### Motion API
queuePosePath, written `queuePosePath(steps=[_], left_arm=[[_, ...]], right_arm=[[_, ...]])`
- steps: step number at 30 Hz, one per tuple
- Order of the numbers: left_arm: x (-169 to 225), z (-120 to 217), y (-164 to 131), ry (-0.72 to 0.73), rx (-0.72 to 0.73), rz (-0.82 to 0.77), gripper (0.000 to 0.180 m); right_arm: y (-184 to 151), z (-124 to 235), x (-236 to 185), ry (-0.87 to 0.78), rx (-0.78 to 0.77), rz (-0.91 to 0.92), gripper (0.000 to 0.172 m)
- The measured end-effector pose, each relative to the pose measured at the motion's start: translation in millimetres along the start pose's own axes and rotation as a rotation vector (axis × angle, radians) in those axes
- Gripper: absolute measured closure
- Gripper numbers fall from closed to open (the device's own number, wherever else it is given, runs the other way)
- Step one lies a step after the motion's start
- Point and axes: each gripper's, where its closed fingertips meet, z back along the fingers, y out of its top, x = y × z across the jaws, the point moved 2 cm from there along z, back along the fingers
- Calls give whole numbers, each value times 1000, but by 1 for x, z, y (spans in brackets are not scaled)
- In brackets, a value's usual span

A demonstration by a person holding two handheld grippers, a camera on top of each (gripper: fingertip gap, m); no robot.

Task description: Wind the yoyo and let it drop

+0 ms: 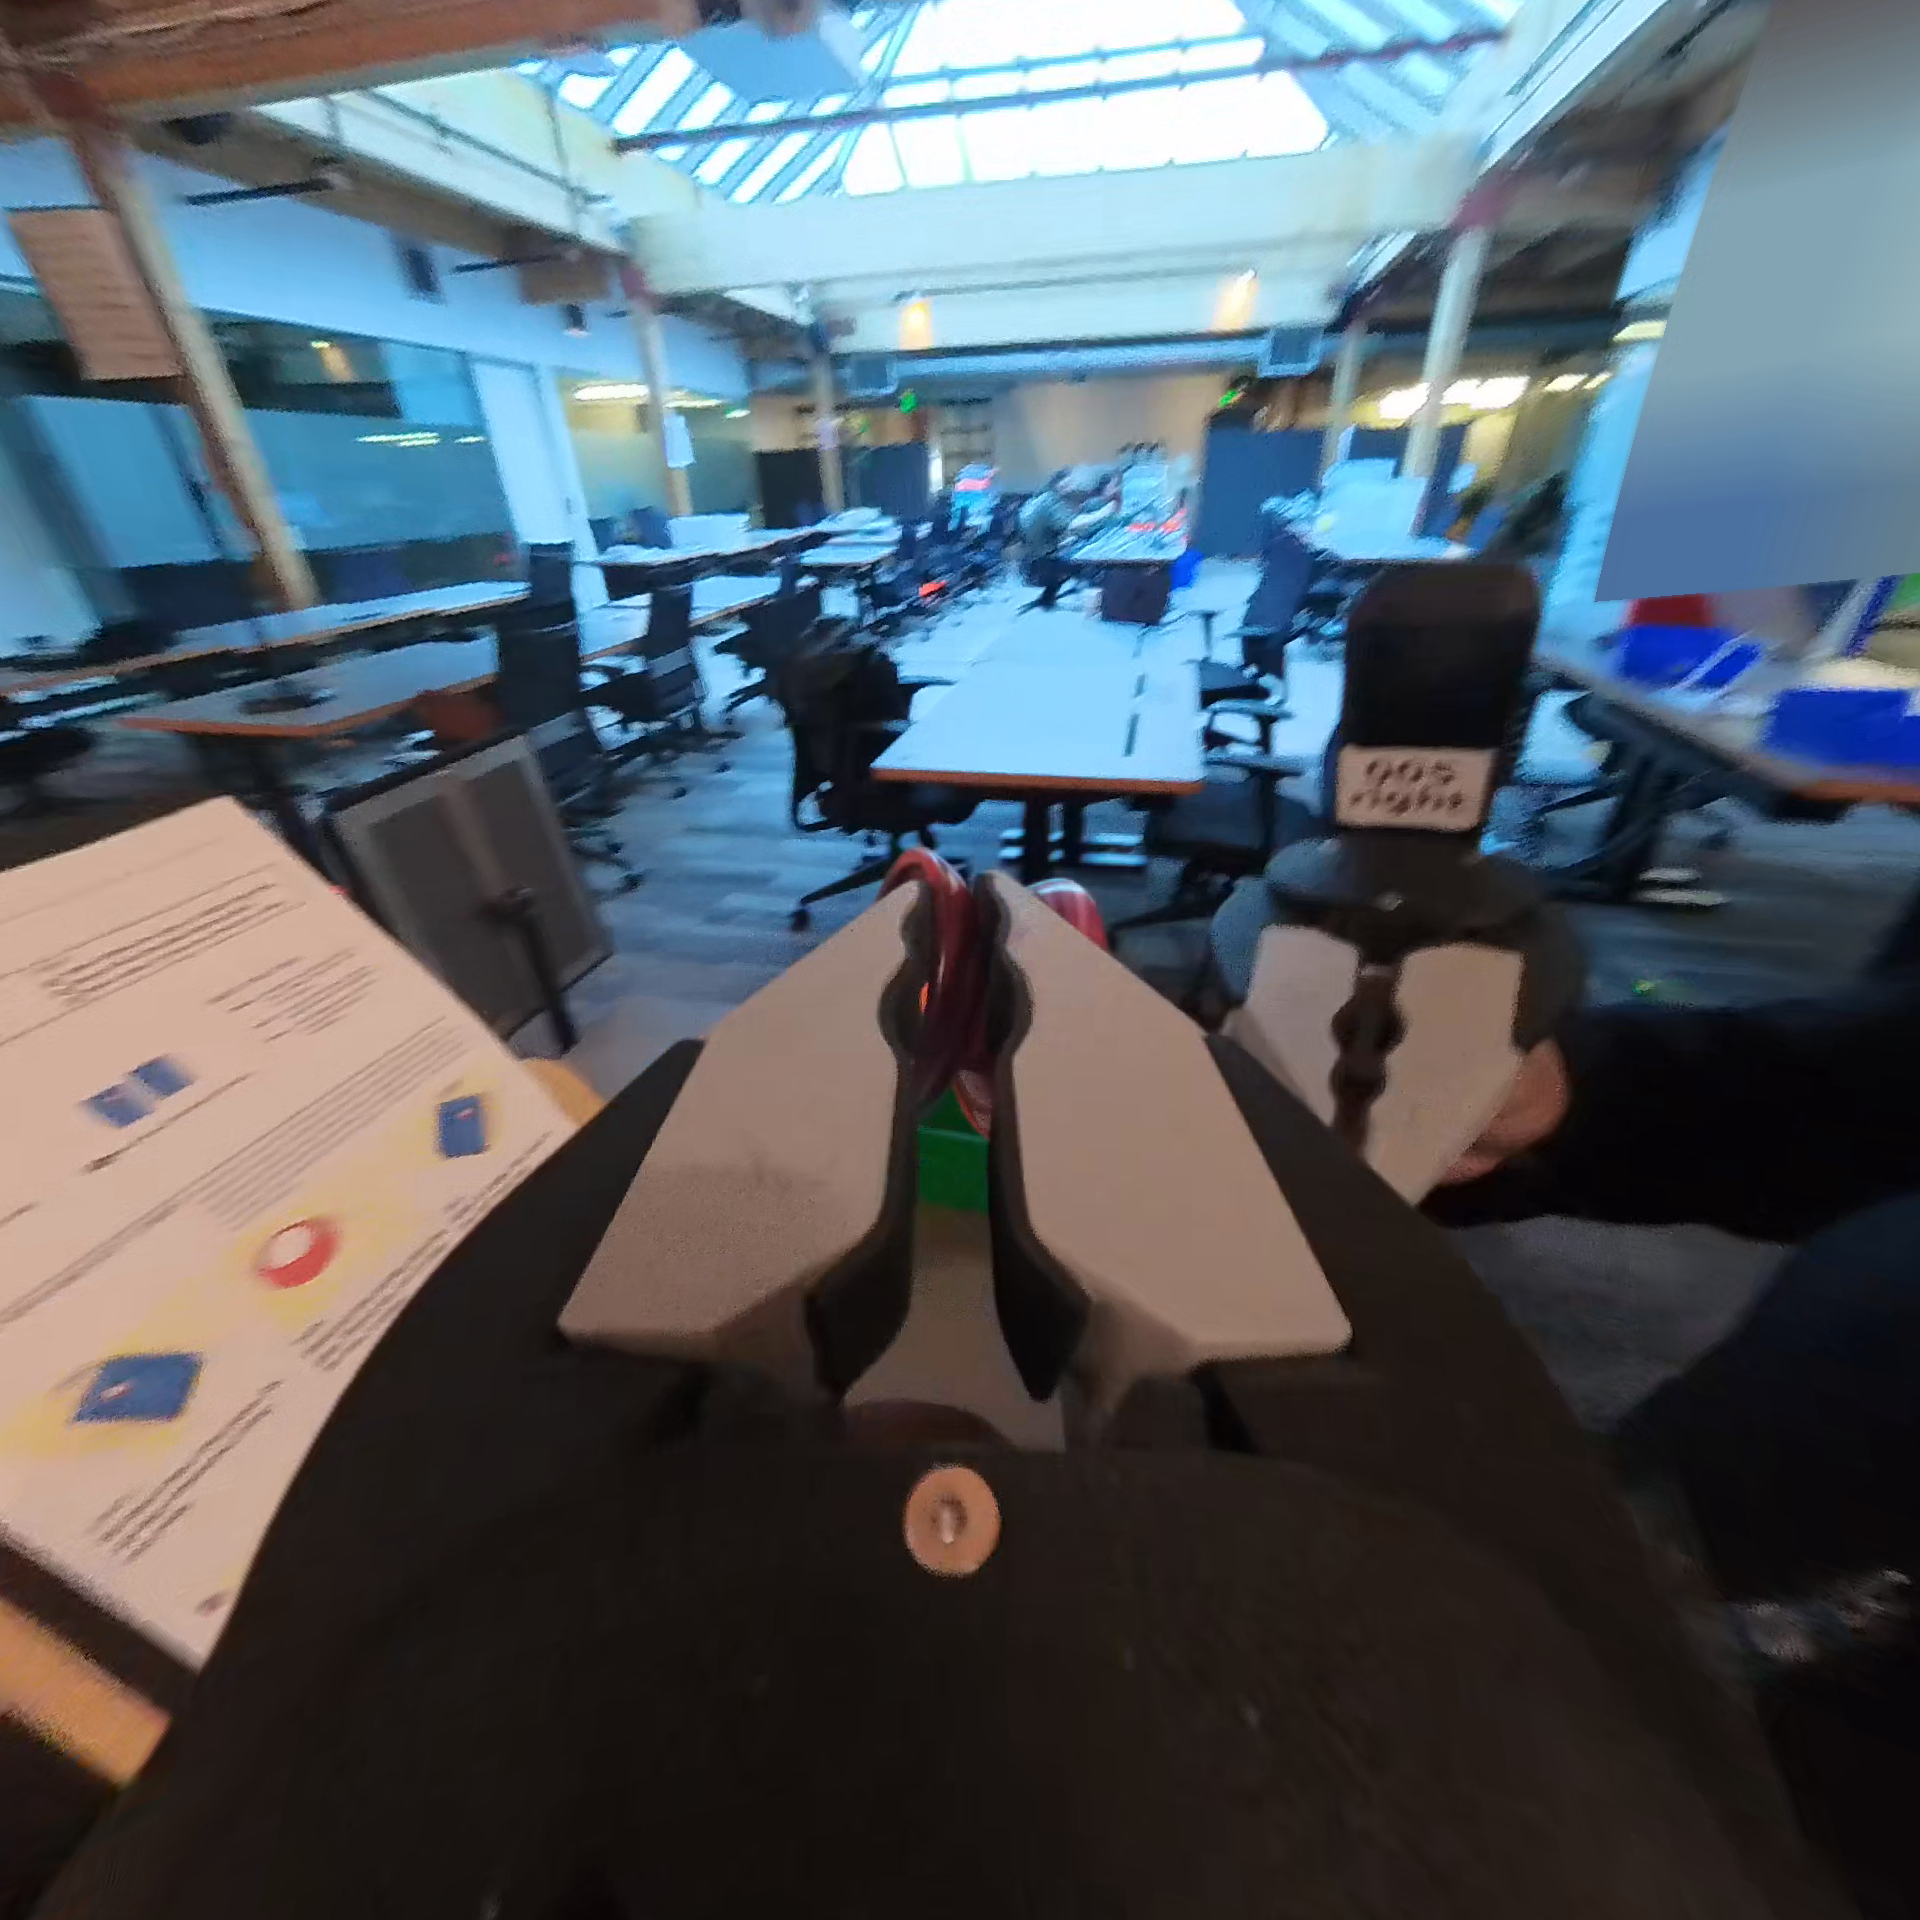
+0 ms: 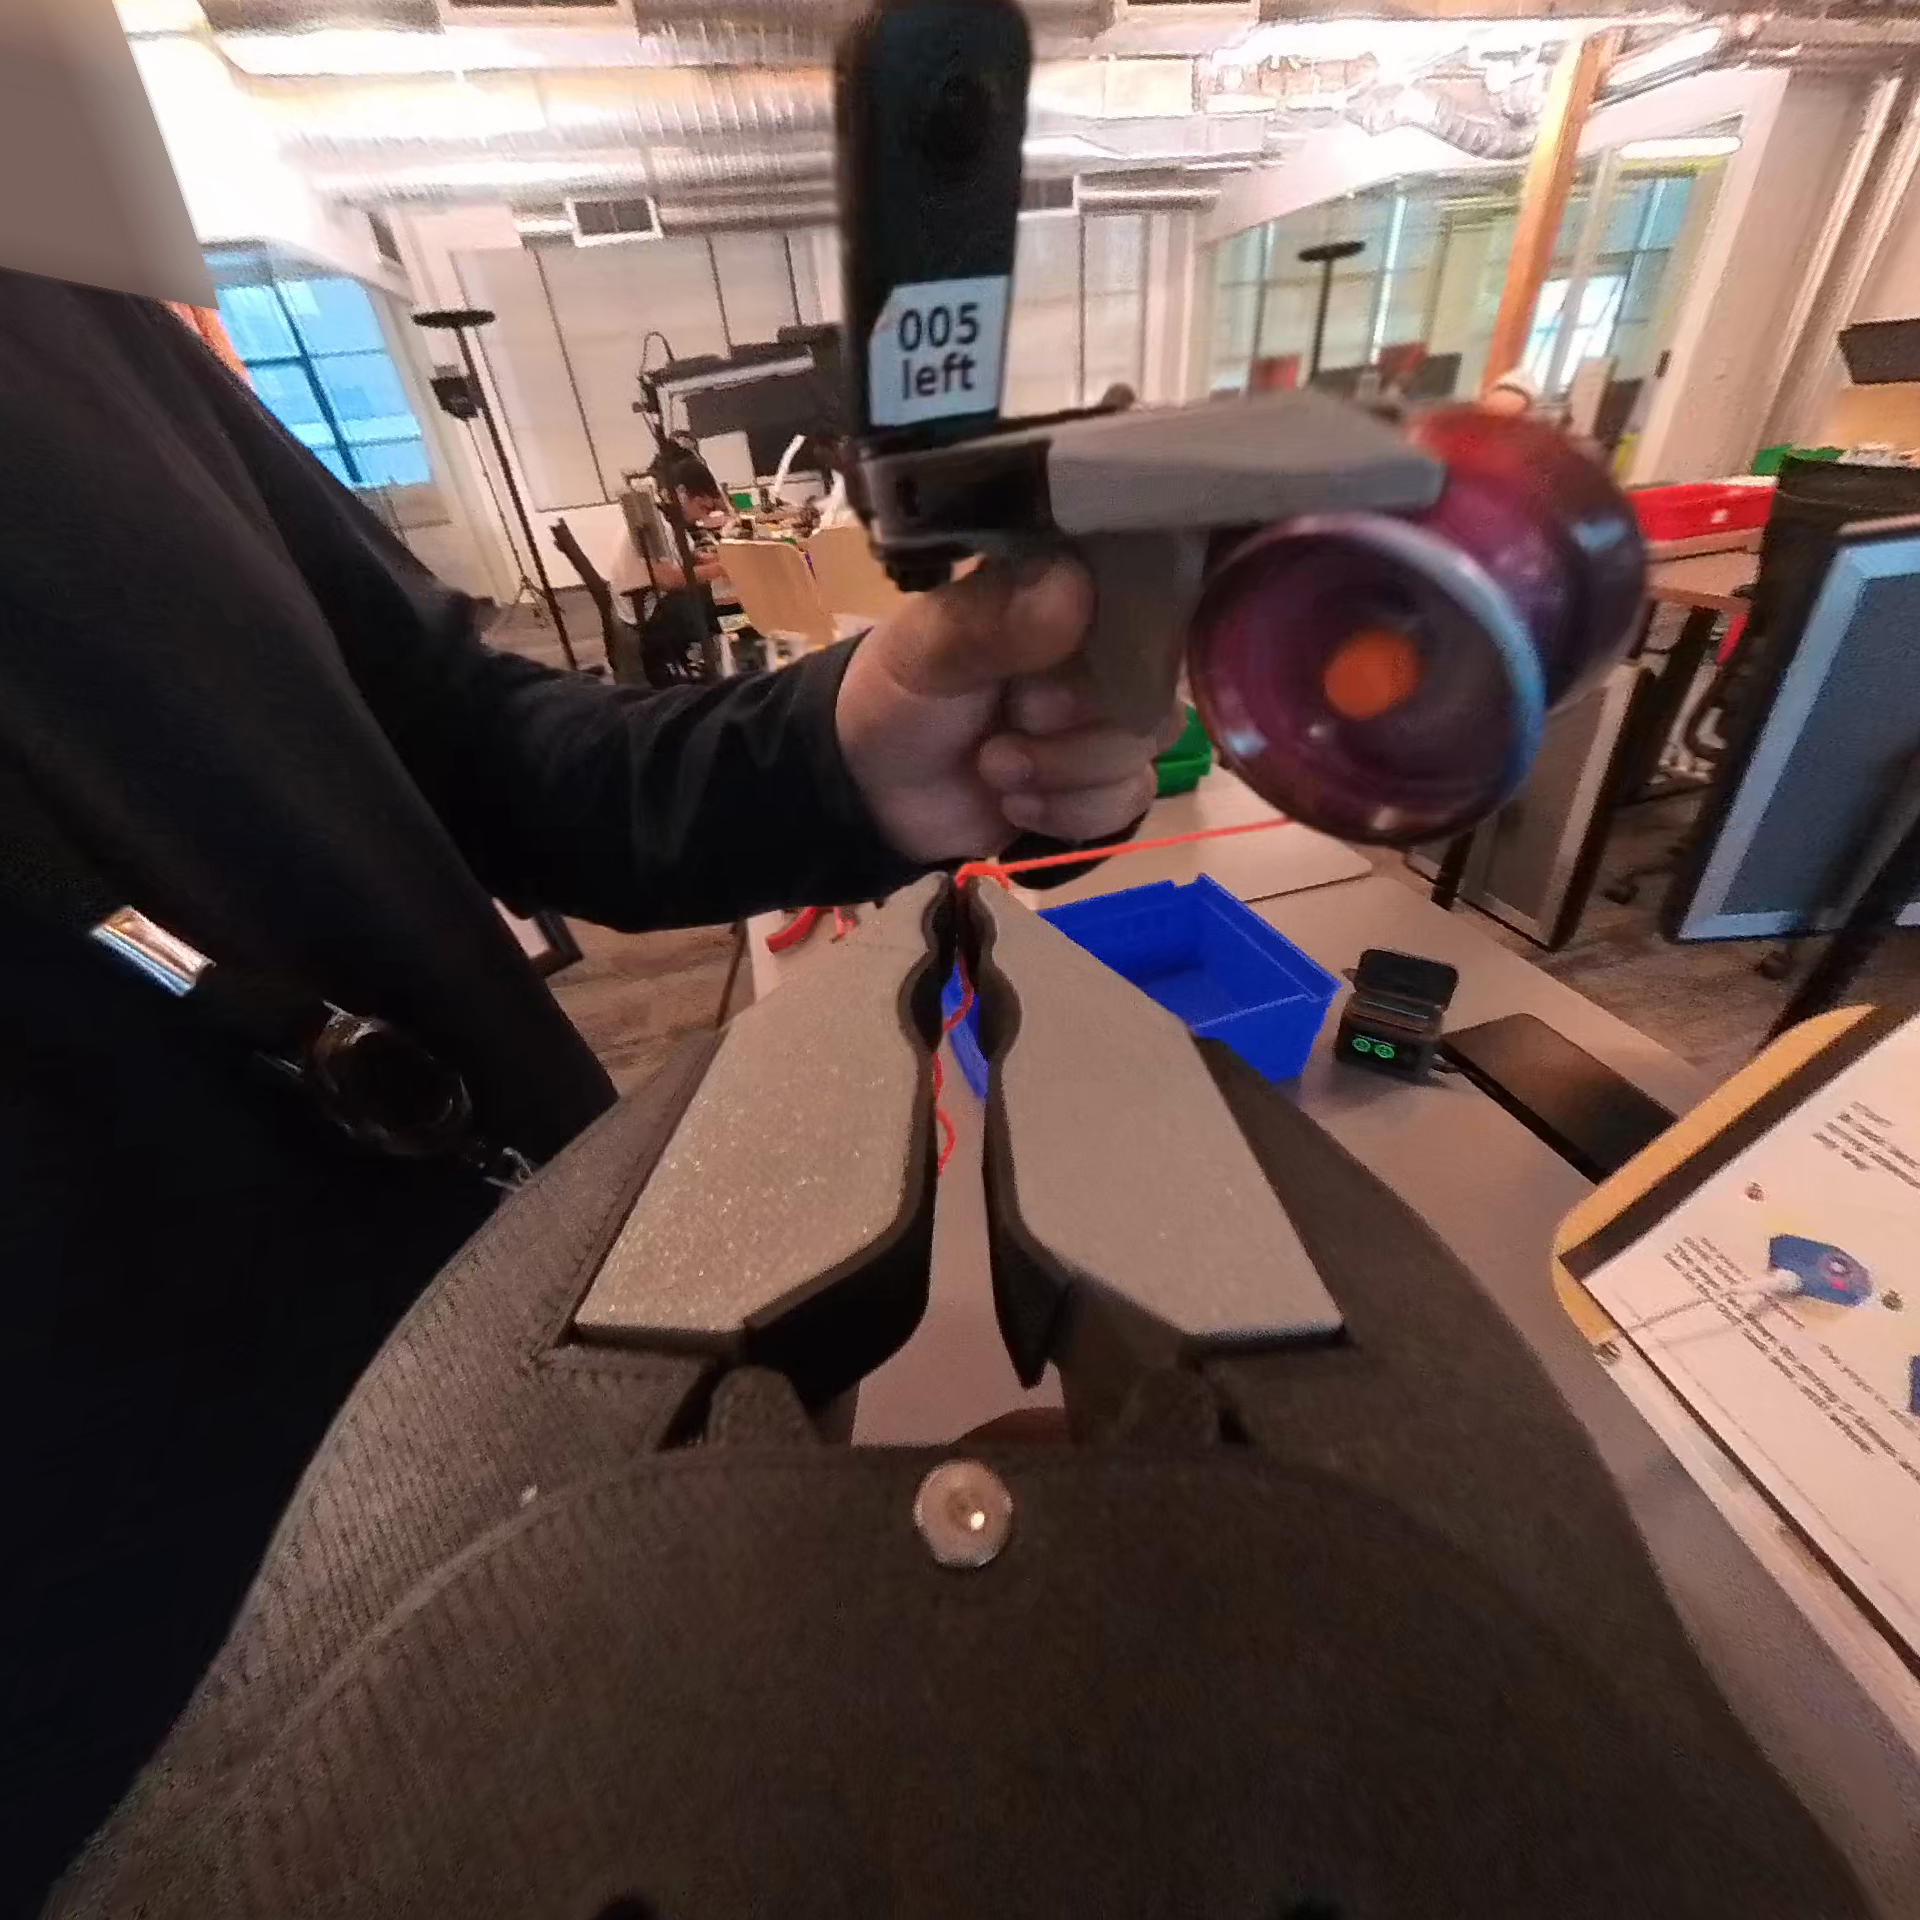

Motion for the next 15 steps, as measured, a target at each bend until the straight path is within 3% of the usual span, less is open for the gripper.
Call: queuePosePath(steps=[8,12,15], left_arm=[[-22,-6,-6,221,-56,-136,179],[-18,-16,-20,262,-144,-281,179],[-14,-17,-27,246,-162,-282,178]], right_arm=[[-7,-3,-7,125,31,-213,172],[4,-4,-14,147,77,-199,172],[19,14,-8,98,60,-98,172]])
